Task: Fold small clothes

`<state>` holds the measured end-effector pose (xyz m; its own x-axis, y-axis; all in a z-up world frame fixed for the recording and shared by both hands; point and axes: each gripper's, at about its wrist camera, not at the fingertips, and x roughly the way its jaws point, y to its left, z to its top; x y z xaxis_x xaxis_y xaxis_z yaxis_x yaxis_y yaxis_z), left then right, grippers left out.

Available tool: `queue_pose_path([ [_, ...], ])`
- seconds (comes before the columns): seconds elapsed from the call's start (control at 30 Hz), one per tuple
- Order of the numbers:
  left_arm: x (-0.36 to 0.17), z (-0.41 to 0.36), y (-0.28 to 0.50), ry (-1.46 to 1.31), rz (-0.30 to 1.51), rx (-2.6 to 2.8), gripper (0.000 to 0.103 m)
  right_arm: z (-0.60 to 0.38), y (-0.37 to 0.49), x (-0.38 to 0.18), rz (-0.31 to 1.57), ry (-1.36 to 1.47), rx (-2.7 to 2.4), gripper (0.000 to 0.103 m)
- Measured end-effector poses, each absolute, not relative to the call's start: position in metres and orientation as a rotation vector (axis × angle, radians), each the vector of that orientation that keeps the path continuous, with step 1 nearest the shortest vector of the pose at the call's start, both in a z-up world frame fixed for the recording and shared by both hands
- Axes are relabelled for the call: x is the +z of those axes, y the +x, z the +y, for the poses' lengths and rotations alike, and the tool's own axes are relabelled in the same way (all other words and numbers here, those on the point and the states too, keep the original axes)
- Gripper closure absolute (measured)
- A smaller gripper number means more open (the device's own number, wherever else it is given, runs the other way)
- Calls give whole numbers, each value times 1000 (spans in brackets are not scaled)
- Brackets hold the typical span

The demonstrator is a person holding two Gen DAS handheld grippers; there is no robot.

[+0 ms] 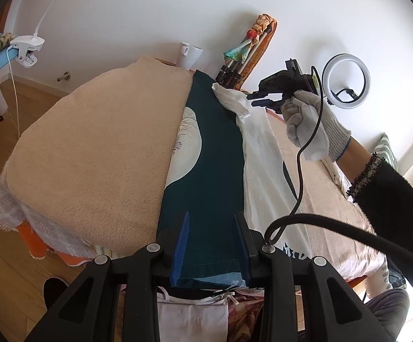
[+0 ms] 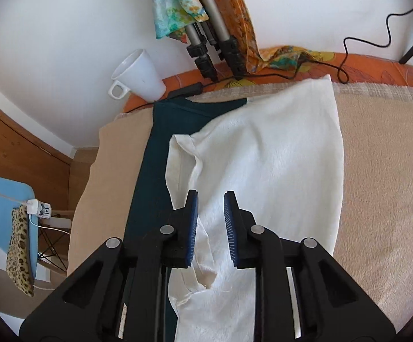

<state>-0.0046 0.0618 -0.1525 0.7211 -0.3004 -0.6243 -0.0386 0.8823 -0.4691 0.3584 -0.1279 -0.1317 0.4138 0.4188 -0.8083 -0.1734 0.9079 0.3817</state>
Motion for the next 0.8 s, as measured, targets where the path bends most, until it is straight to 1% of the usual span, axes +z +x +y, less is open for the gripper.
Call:
queue_pose_path([
  [0.07,-150,62,-6,-469,750,-146,73,-131,342,-150,1125,240,361,88],
  [0.2,-146,62,-10,-445,740,-128,73,-108,325,-164,1139,225,444,88],
  [0.3,-143,64,-12,-423,736,-110,73,-81,320,-160,1160,300,665,88],
  [0.4,-139,69,-14,-394,737,-102,72,-77,309,-139,1099,335,717,88],
  [0.5,-136,73,-16,-344,749,-117,72,-96,288,-114,1054,336,719,88],
  [0.57,-135,74,-15,-311,777,-150,72,-115,272,-97,1027,346,712,86],
  [0.63,-134,73,-15,-256,798,-172,72,-136,255,-80,995,336,679,79],
  [0.67,-133,74,-15,-233,809,-183,72,-148,246,-70,978,338,670,78],
  [0.8,-127,72,-13,-126,840,-218,71,-197,201,-42,949,378,640,78],
])
